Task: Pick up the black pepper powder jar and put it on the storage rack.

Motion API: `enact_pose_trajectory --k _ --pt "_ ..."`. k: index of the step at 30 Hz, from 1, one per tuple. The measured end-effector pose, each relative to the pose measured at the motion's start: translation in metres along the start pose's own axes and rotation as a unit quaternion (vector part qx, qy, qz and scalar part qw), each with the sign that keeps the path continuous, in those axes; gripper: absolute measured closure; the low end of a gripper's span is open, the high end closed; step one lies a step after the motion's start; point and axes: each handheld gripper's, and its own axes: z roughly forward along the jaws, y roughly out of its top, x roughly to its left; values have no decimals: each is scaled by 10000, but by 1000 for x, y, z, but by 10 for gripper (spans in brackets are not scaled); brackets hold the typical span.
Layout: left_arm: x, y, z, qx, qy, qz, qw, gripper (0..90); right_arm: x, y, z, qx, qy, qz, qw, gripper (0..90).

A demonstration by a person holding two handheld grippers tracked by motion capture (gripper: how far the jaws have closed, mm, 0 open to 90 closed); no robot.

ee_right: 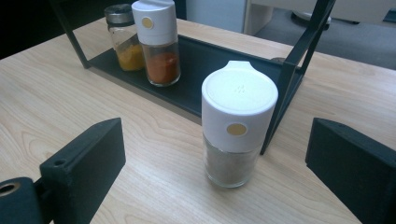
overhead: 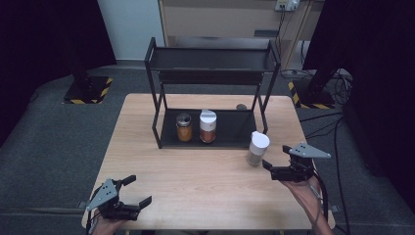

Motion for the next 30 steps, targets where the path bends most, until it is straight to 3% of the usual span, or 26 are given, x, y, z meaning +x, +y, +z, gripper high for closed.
enact_pose_trajectory --k 6,8,14,30 --pt "0 0 0 10 6 -10 10000 12 -4 2 15 14 -21 42 10000 56" --pt "0 0 0 13 10 -7 10000 12 -7 2 22 1 37 154 9999 57" --pt "0 0 0 6 7 -10 10000 12 -9 5 37 81 -59 68 9999 63" --pt "0 0 0 20 19 2 10000 13 -17 5 73 161 69 84 9998 105"
